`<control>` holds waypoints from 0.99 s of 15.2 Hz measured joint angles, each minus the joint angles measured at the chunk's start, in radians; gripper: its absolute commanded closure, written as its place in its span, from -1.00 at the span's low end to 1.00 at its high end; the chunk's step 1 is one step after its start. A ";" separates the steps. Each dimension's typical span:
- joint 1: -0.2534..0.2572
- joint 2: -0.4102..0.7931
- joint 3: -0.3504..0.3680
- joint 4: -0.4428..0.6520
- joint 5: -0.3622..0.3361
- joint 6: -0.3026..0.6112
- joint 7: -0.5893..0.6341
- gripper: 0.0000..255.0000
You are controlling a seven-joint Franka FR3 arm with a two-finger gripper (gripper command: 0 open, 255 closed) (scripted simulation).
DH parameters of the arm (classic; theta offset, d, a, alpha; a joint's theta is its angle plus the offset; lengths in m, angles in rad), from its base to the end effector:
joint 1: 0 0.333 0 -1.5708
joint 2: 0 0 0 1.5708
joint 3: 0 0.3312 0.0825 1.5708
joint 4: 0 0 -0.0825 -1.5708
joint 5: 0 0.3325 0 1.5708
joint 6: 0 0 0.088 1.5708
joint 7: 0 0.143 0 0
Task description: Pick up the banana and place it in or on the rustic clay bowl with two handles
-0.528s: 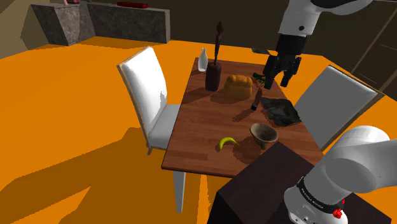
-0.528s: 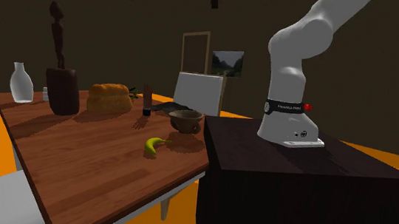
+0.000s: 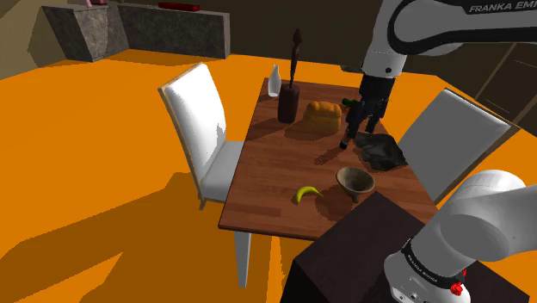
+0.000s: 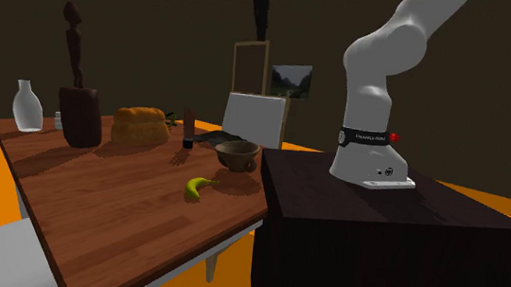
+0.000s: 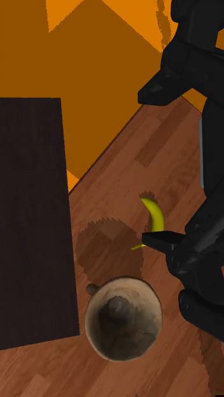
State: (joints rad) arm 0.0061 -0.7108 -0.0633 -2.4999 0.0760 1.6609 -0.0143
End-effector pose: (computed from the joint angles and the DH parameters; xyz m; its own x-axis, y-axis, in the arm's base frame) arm 0.2581 -0.0072 0.4937 0.9914 -0.0288 -0.1276 -0.0439 -0.9922 -0.1170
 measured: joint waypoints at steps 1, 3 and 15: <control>0.002 0.018 -0.006 -0.015 -0.007 0.032 -0.021 -1.00; 0.001 0.045 -0.025 -0.061 -0.024 0.105 -0.069 -1.00; 0.025 0.429 -0.119 -0.138 -0.065 0.566 -0.335 -1.00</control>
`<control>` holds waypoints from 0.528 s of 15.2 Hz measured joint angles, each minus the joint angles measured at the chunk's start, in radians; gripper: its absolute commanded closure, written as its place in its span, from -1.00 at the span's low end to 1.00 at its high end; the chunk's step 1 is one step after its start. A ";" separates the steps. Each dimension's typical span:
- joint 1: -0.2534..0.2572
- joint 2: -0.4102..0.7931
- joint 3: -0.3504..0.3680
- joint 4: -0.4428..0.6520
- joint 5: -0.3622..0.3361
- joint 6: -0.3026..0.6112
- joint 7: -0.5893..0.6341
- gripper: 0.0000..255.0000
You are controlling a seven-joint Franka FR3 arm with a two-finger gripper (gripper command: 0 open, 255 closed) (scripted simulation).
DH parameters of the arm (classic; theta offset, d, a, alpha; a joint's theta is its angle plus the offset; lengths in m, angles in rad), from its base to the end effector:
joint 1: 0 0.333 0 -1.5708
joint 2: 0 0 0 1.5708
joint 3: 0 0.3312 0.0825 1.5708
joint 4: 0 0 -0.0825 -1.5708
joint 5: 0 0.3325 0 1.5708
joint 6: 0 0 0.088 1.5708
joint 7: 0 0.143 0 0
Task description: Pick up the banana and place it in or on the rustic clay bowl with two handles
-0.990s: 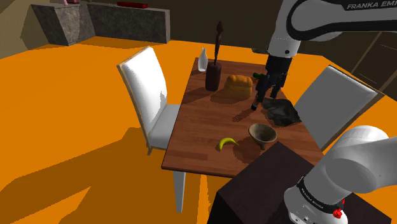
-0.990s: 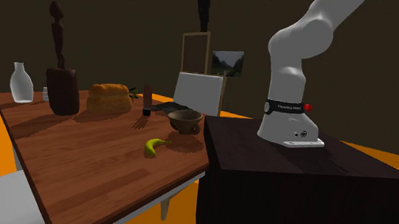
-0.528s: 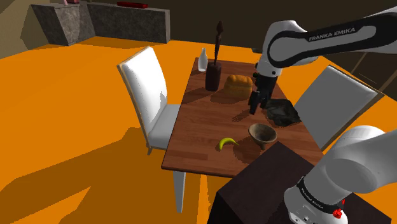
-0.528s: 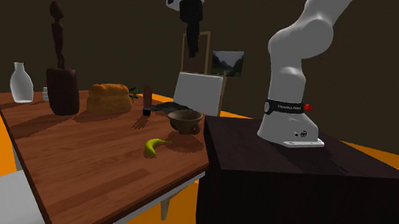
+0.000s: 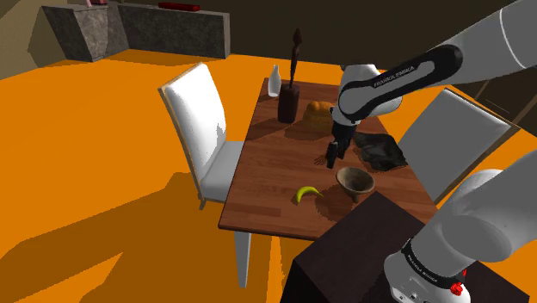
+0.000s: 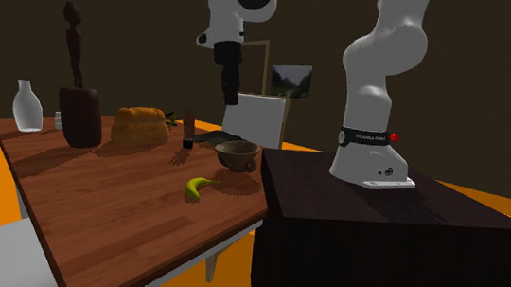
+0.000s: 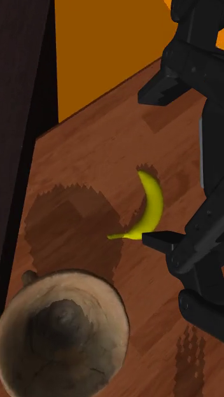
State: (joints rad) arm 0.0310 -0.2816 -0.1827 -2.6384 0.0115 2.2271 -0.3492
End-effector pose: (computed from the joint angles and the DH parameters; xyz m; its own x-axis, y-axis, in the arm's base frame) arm 0.3458 -0.0501 0.3424 0.9734 0.2031 -0.1058 0.1927 -0.9761 -0.1009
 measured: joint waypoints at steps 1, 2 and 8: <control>0.001 0.037 -0.008 0.000 0.001 0.037 -0.025 -1.00; 0.007 0.081 -0.012 0.011 0.008 0.071 -0.047 -1.00; 0.016 0.346 -0.027 0.077 0.068 0.270 -0.208 -1.00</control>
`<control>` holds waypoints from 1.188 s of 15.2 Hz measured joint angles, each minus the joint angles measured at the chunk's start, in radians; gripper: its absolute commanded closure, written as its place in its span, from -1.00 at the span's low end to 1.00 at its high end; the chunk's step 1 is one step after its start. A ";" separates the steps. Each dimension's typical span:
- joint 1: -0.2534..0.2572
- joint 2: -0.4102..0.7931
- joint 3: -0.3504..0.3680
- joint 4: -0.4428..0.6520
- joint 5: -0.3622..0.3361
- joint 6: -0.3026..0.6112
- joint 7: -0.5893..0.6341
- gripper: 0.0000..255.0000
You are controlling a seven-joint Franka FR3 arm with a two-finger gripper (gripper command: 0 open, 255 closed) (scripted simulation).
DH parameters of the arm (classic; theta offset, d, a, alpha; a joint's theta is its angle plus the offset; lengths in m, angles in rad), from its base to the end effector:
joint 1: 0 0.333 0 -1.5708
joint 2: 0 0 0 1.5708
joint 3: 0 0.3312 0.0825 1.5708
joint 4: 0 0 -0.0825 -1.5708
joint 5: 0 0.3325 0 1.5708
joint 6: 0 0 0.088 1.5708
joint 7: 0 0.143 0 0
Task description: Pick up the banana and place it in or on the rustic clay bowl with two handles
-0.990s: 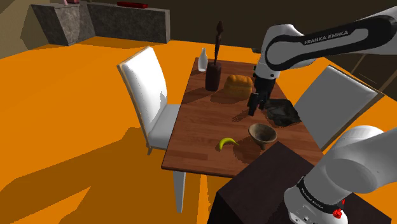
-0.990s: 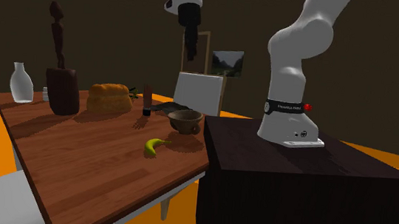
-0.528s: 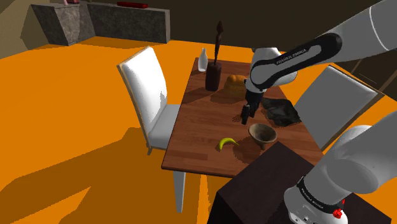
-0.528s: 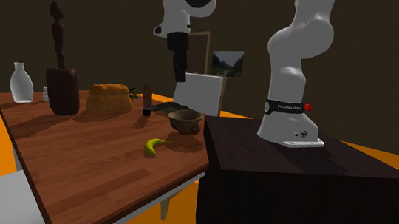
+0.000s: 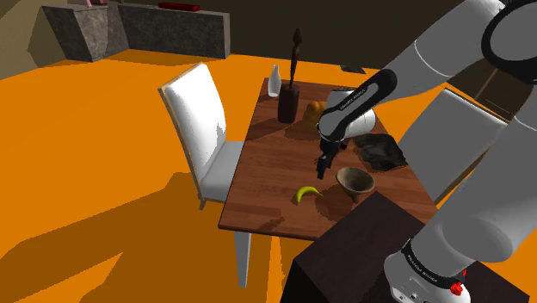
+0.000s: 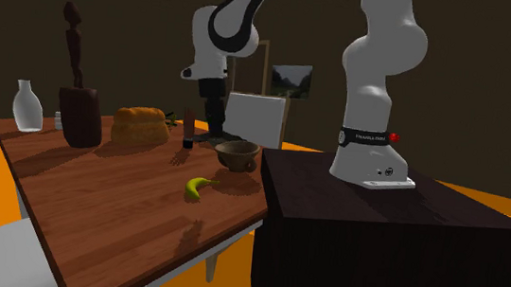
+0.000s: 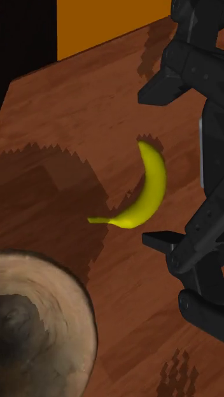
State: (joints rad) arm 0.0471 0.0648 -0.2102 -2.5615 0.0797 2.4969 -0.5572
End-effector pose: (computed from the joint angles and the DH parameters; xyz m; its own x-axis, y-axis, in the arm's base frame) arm 0.4030 -0.0659 0.2569 0.9414 0.3237 -0.0950 0.3158 -0.9446 -0.0896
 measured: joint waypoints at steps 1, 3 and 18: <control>-0.001 0.047 0.004 0.012 0.015 0.034 -0.027 -1.00; -0.011 0.141 0.013 0.060 0.044 0.080 -0.084 -1.00; -0.083 0.495 0.099 0.215 0.125 0.286 -0.241 -1.00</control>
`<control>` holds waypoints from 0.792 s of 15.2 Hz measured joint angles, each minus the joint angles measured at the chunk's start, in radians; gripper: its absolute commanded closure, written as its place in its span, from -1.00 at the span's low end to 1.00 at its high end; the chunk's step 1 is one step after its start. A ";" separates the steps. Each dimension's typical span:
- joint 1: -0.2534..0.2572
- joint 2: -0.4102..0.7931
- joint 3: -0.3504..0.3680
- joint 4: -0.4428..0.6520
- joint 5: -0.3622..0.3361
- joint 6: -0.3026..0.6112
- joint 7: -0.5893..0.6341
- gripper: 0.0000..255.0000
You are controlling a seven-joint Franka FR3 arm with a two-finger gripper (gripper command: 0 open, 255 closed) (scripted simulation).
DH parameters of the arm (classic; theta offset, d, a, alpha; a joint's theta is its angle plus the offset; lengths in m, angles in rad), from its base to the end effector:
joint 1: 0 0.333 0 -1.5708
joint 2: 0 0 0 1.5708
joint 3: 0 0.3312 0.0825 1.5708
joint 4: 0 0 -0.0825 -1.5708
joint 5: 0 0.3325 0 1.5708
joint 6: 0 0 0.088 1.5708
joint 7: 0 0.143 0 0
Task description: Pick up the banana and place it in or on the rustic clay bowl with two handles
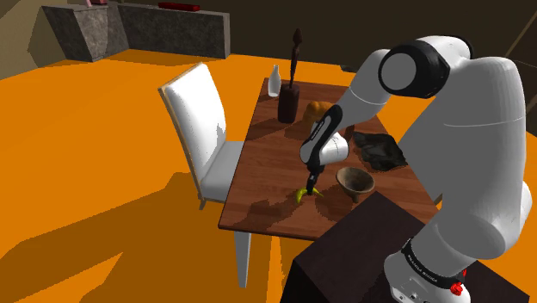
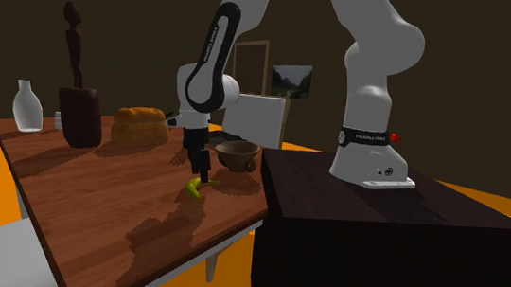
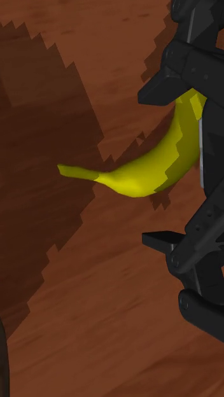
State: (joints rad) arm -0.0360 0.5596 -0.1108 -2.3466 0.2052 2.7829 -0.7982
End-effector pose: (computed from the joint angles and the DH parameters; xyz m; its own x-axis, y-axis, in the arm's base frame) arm 0.4667 -0.0806 0.1150 0.8876 0.4526 -0.0860 0.4472 -0.8913 -0.0746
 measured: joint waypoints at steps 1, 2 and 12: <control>0.000 0.002 0.001 0.000 0.001 0.002 0.000 -1.00; 0.000 0.003 0.001 0.000 0.001 0.003 0.000 -1.00; 0.000 0.004 0.001 0.001 0.001 0.003 0.000 1.00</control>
State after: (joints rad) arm -0.0362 0.5633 -0.1096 -2.3457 0.2062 2.7861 -0.7983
